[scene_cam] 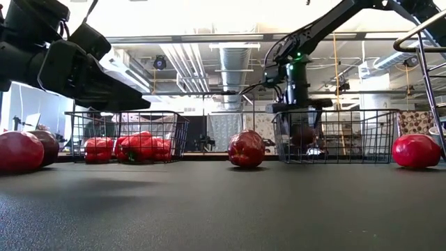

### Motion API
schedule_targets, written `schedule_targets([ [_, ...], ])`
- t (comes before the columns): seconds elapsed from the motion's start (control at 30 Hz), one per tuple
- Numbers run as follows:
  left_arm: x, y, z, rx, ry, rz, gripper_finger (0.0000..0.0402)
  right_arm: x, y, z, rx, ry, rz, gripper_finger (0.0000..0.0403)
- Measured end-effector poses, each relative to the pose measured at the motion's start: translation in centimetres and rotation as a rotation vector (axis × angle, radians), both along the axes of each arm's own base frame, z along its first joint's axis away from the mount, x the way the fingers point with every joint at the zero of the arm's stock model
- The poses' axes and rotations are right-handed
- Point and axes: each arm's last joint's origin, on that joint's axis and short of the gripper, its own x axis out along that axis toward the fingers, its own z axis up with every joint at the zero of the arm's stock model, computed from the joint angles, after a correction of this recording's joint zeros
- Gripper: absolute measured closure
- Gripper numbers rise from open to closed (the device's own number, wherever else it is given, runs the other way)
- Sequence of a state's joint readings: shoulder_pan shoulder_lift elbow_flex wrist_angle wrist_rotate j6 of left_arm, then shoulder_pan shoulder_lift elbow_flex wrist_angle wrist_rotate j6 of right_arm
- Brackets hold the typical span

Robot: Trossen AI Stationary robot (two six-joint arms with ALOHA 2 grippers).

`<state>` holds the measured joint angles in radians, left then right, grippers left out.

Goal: Sort produce into baskets
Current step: Put the apple into the right black wire basket

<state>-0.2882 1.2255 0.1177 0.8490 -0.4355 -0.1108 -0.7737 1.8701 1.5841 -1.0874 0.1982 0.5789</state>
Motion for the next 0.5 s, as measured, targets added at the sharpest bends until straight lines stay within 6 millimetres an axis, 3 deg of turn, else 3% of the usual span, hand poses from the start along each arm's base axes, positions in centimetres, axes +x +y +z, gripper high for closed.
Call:
schedule_targets([
  [0.3,-0.1,0.0,-0.2,-0.013,0.017,0.004,0.0065,-1.6,1.1,0.5,0.037,0.159,-0.064,0.0076],
  [0.5,0.0,0.0,-0.2,-0.014,0.017,0.005,0.0065,-2.9,1.1,-1.4,0.053,0.193,-0.214,0.0076],
])
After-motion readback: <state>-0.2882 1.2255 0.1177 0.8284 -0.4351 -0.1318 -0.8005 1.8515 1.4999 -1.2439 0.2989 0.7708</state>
